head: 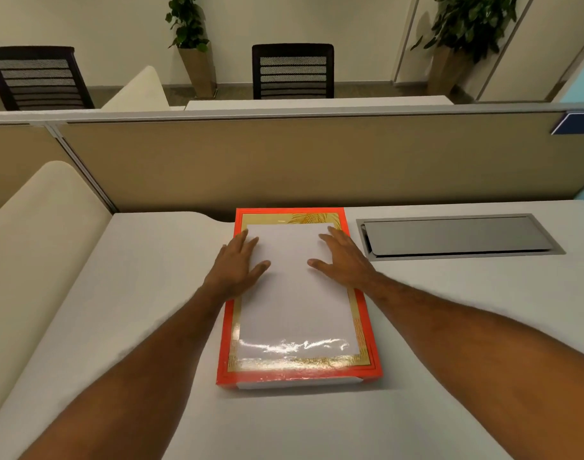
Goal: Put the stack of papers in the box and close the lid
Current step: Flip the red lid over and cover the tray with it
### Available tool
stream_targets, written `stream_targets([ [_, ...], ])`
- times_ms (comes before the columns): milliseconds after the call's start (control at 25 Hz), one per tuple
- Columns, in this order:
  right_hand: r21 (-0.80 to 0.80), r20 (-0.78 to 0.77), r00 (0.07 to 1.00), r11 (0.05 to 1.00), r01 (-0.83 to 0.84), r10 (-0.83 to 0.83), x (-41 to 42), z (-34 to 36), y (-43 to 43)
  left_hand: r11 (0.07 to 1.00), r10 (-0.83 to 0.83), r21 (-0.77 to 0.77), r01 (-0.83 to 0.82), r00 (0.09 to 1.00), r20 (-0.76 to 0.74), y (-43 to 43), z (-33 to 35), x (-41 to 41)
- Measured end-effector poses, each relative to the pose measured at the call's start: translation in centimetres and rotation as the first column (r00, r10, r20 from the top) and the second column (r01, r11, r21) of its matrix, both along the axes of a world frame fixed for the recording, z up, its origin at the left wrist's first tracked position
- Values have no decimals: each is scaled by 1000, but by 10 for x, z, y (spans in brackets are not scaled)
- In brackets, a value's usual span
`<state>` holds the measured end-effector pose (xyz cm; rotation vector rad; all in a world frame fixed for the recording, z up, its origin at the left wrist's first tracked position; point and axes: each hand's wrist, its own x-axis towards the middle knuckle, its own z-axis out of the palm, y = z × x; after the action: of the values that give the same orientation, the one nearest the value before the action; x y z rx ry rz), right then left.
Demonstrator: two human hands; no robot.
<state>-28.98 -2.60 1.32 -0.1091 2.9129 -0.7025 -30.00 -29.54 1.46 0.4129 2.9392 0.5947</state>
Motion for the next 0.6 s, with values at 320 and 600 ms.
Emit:
stream_targets([
  [320, 75, 39, 999, 997, 34, -37, -45, -14, 4, 995, 35, -96, -33, 999, 24, 15, -23, -49],
  [600, 59, 63, 998, 998, 17, -21, -43, -12, 6, 993, 37, -115, -27, 996, 81, 17, -16, -43],
])
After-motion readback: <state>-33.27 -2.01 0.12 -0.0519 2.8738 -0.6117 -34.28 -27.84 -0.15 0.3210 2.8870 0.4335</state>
